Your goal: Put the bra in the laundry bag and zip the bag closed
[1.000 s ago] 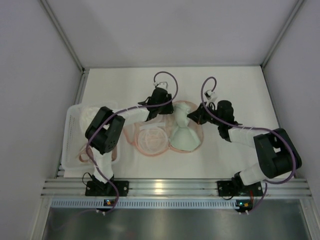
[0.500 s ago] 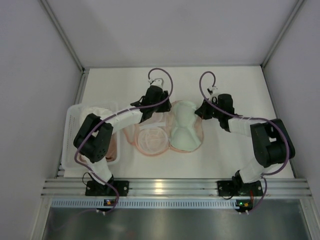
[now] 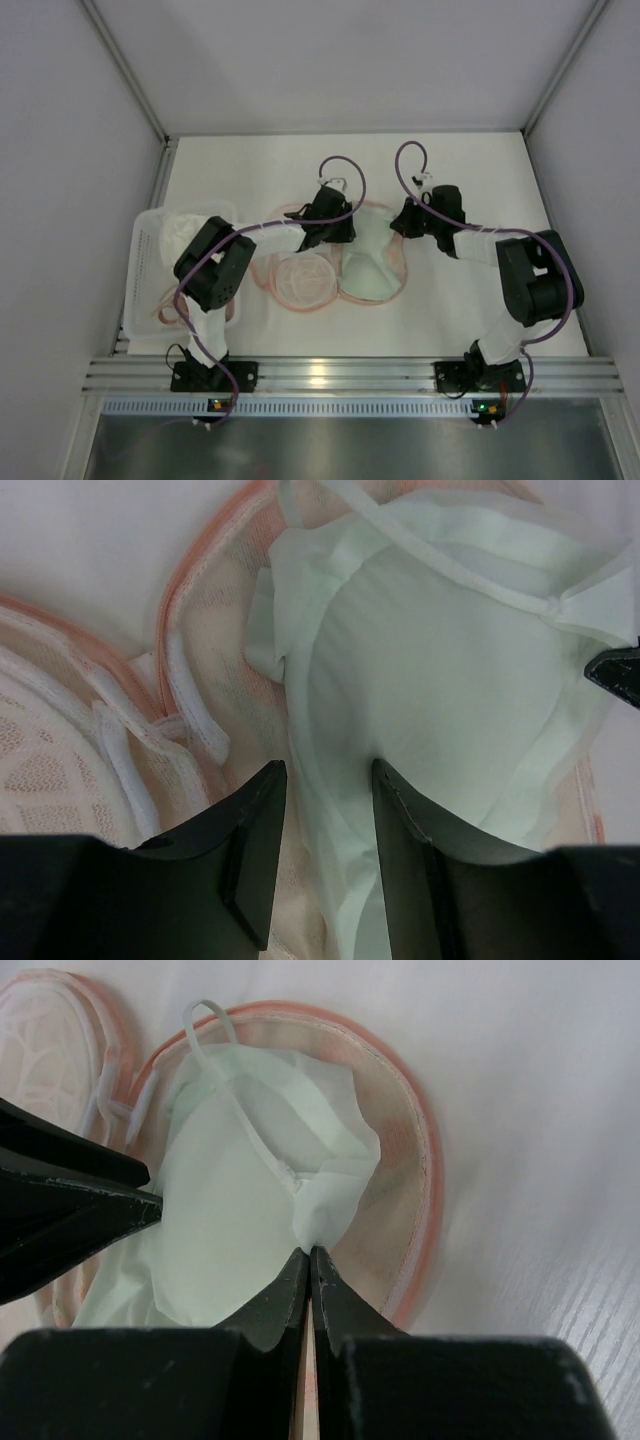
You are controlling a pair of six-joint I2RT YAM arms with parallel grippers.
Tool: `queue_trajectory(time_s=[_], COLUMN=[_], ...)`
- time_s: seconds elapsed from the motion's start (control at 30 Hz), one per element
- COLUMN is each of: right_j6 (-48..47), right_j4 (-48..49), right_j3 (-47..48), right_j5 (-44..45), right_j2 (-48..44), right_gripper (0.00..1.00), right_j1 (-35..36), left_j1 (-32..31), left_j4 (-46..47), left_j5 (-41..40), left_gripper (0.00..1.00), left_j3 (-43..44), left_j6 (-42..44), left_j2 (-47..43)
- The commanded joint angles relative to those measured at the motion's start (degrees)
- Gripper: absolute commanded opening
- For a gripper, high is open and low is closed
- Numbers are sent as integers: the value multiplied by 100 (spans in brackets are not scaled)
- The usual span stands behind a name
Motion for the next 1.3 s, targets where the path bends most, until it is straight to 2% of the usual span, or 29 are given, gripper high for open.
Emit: queue_trajectory(time_s=[0.0,0.27,0.5,1.0,1.17,1.27], right_j6=[-117,-55,42,-37,-28,-20], right_j4=[114,123,158,132,123,114], right_j3=[75,110,189,286,303,329], right_j5=[14,-22,-171,-171,-171,-171], right_j2=[-87,-52,141,212,247,273], right_gripper=[0,0,0,0,0,0], right_j1=[-64,-47,-46,59,94,86], left_j1=[59,393,420,543,543,543], left_j4=[372,1251,1726,1718,1928,2078], left_j5=[-248,437,543,332,875,956], left_gripper=[45,45,47,46,45,39], left_j3=[245,69,-53,87,122,44], left_j6=[-106,-536,-554,-580,-686,-721], left_j2=[-61,123,97,606,756,774])
